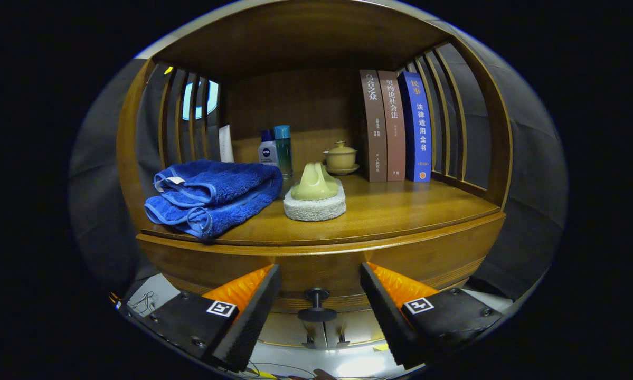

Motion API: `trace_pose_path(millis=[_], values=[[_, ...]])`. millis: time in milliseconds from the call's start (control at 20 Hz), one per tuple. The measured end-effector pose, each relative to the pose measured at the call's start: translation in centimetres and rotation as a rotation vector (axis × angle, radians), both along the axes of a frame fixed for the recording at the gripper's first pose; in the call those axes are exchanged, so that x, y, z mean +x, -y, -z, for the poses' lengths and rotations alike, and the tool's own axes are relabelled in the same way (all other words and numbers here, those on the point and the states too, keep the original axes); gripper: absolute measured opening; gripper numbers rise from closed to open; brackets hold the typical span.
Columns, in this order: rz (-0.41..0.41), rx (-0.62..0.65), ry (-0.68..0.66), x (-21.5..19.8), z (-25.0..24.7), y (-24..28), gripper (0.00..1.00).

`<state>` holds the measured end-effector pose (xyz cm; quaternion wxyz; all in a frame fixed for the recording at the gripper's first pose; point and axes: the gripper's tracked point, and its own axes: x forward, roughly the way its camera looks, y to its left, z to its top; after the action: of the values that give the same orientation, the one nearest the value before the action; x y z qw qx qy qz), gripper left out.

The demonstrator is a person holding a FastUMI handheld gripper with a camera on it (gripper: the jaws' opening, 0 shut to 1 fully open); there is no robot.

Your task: Pull open the drawer, take out the items inside it, and place them on the countertop above the cabinet.

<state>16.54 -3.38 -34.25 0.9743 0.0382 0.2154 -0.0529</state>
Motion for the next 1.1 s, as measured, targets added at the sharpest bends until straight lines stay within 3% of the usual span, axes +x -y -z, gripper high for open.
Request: trace_pose_path(millis=[350,650,1100], values=[[-0.011,0.009,-0.003,-0.4,-0.2,-0.2,0.99],[-0.018,0.007,0.045,-3.2,-3.5,-0.3,0.99],[-0.052,-0.042,0.208,-8.2,-16.2,-0.6,0.99]])
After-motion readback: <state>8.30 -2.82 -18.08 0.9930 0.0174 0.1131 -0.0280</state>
